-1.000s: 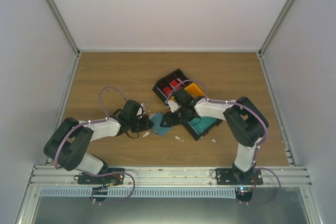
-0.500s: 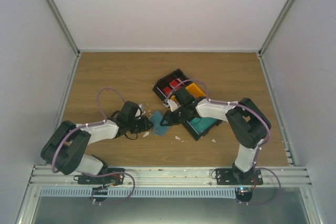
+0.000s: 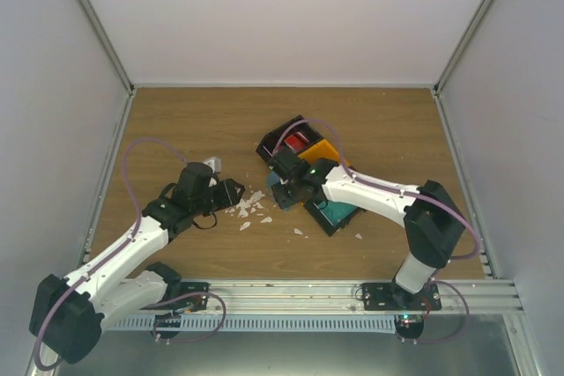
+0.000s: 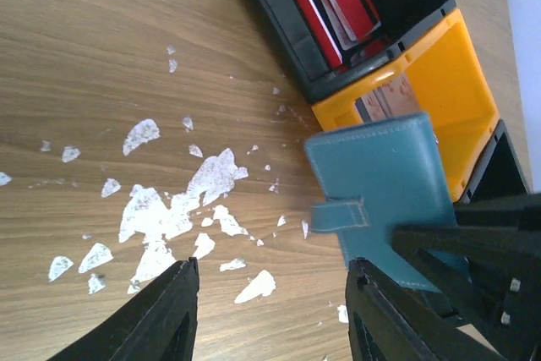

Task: Put the credit cards into the card holder
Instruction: Close the card holder at the center of the board.

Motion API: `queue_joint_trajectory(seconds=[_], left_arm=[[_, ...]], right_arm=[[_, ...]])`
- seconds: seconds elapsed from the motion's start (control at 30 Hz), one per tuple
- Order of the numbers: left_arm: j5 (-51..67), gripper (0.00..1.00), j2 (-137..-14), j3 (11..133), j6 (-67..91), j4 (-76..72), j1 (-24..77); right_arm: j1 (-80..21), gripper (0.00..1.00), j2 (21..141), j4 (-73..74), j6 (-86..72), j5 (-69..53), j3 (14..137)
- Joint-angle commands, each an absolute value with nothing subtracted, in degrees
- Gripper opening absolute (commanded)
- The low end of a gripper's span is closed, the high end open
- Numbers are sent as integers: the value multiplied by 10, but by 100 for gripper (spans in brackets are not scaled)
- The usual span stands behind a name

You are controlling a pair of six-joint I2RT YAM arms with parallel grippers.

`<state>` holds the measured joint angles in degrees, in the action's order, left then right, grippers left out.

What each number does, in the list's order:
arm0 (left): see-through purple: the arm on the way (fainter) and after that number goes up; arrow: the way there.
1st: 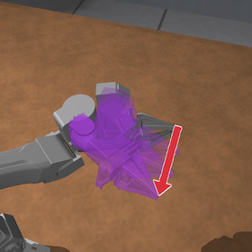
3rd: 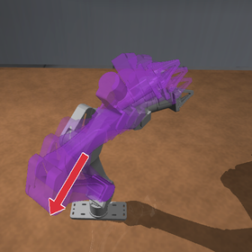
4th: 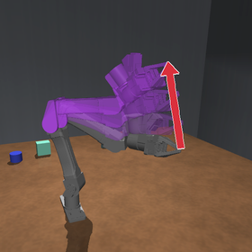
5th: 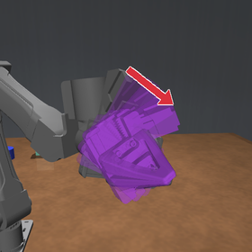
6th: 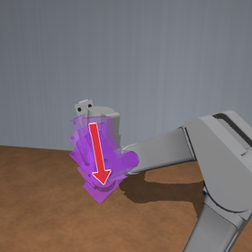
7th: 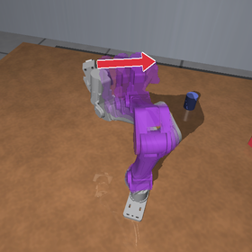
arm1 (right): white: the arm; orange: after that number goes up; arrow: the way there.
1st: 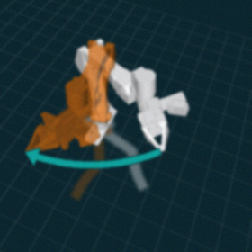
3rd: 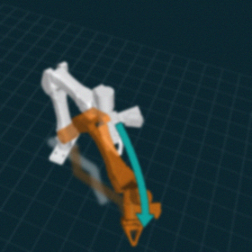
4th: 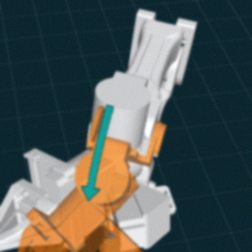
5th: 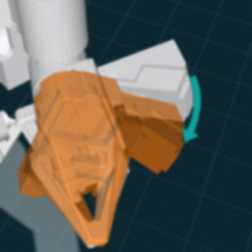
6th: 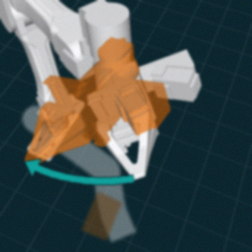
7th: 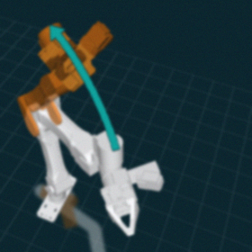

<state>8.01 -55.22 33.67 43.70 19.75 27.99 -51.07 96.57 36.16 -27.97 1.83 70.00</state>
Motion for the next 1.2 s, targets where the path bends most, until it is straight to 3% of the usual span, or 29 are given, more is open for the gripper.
queue_joint_trajectory(seconds=[0.0, 0.13, 0.3, 0.47, 0.63, 0.73, 0.97, 1.17], left_arm=[[59, 50, -536, 361, 439, 236, 267], [59, 51, -538, 400, 421, 249, 258], [81, 51, -554, 434, 393, 261, 235], [147, 52, -579, 434, 379, 247, 196], [176, 53, -598, 429, 370, 243, 169], [187, 54, -606, 428, 362, 247, 158], [190, 56, -598, 399, 359, 250, 151], [258, 66, -568, 328, 380, 200, 152]], right_arm=[[-567, 0, 1001, 509, -341, 224, 744], [-626, 0, 1066, 588, -400, 283, 794], [-696, 2, 1146, 610, -396, 245, 851], [-731, 21, 1195, 560, -361, 157, 859], [-734, 40, 1152, 431, -325, 15, 813], [-726, 47, 1136, 385, -316, -31, 796], [-706, 48, 1044, 311, -322, -36, 741], [-668, 49, 920, 267, -349, -9, 680]])
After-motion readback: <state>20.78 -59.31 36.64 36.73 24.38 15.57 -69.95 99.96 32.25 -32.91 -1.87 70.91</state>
